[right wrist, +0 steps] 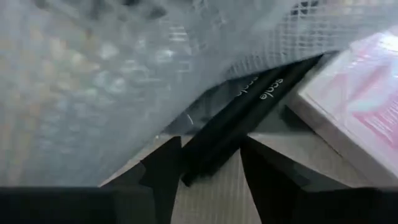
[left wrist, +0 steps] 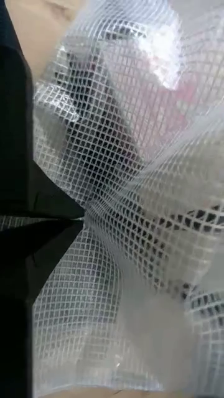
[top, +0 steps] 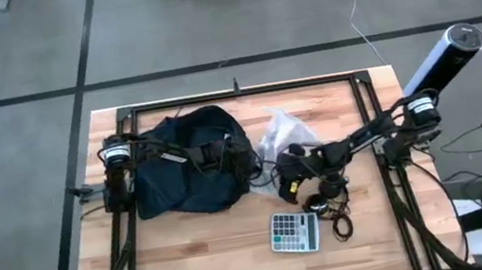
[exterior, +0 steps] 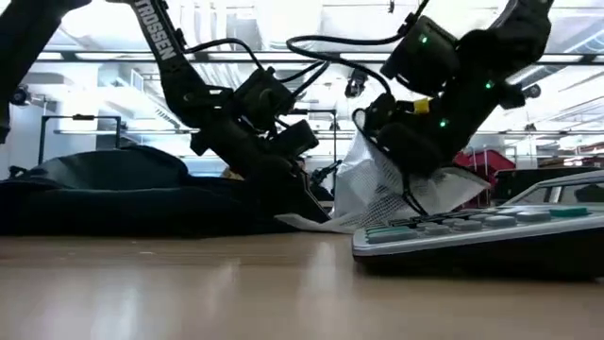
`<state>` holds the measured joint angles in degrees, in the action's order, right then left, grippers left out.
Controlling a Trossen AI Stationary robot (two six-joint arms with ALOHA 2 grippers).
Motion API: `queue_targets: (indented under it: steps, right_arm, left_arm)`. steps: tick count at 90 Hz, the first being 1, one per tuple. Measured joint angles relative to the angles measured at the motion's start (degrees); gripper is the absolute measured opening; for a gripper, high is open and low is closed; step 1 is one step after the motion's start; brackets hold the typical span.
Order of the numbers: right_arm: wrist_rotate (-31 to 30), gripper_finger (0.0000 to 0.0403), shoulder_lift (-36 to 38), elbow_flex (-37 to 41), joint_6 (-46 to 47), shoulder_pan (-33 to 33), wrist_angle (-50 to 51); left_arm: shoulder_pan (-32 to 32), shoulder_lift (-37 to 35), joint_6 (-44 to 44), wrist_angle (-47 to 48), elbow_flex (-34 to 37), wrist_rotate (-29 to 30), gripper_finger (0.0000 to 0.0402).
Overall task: Unpack backpack
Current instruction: Remove the black pen from the white zipper pouch
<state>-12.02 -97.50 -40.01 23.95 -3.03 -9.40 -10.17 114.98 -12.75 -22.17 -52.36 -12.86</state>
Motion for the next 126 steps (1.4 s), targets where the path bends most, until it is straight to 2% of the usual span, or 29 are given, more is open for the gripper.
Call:
queue_targets:
  steps: [15, 28, 38, 51, 55, 75, 87, 97, 105, 126]
  right_arm:
    - [1.97, 0.0185, -1.78, 0.0, 0.19, 1.38, -2.42]
    - [2.16, 0.0182, -1.78, -0.02, -1.32, 2.15, -2.42]
    - [2.52, 0.014, -1.76, -0.09, -2.1, 3.33, -1.88]
    - [2.22, 0.0034, -1.21, -0.13, -4.55, 4.44, -1.51]
    - [1.64, 0.0014, -0.54, -0.19, -5.45, 4.58, -0.23]
    - [1.55, 0.0001, 9.07, 0.18, -7.36, 4.92, 12.65]
    - [3.55, 0.0012, 11.01, 0.17, -5.86, 4.9, 13.74]
    - [7.22, 0.0029, 9.3, 0.08, -4.69, 4.9, 9.67]
    - [9.21, 0.0058, 6.0, 0.12, -5.8, 4.9, 6.89]
    - [9.95, 0.0144, -0.66, -1.89, -11.37, 5.96, 1.56]
  left_arm:
    - [0.3, 0.14, 0.02, -1.47, 0.05, 0.31, 0.0006]
    - [0.44, 0.18, 0.18, -1.96, 0.07, 0.41, 0.0006]
    - [0.44, 0.19, 0.22, -2.33, 0.07, 0.97, 0.0006]
    - [0.44, 0.2, 0.13, -2.43, 0.07, 1.0, 0.0006]
    - [0.44, 0.2, 0.02, -2.37, 0.06, 1.09, 0.0006]
    - [0.44, 0.09, -0.22, -0.38, -0.15, 4.11, 0.0006]
    - [0.47, 0.12, -0.21, -1.77, -0.01, 4.45, 0.0006]
    - [0.5, 0.15, 0.31, -2.21, 0.0, 4.65, 0.0006]
    - [0.55, 0.6, 0.59, -3.3, 0.04, 4.74, 0.0006]
    - [0.63, 3.01, 0.43, -8.15, 0.0, 3.28, 0.0006]
